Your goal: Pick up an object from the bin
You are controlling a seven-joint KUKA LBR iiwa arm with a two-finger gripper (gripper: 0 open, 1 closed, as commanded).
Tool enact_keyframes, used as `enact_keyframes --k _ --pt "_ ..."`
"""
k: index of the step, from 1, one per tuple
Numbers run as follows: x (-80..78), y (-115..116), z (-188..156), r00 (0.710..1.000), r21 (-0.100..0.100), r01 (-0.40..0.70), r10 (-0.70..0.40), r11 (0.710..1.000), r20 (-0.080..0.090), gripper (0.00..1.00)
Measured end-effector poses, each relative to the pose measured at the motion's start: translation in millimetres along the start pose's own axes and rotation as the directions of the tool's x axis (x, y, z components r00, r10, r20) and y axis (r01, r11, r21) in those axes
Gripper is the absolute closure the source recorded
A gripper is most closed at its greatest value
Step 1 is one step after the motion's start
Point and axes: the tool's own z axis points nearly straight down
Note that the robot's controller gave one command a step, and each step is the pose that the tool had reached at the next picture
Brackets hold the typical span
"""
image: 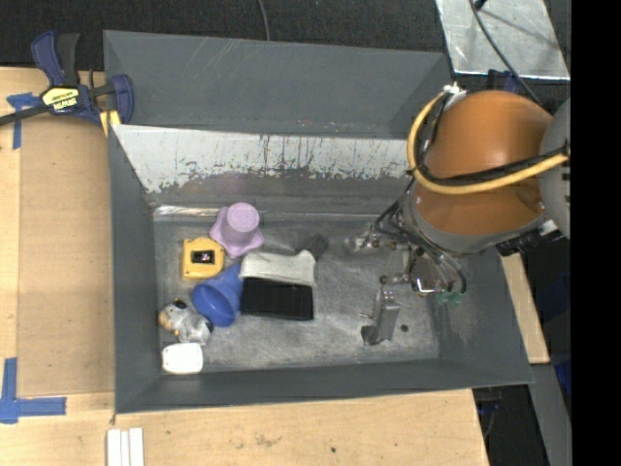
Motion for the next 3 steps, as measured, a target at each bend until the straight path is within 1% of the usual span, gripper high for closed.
enact_keyframes --k 1,2,3 --pt "-1.4 0 -4 1.0 0.0 -0.001 0.001 1.0 0.008 0.0" --pt "-8.3 16 52 0.997 -0.002 -0.071 0.071 0.997 0.014 0.0" --pt "-21.0 75 56 0.98 -0.001 -0.198 0.198 0.98 0.005 0.0"
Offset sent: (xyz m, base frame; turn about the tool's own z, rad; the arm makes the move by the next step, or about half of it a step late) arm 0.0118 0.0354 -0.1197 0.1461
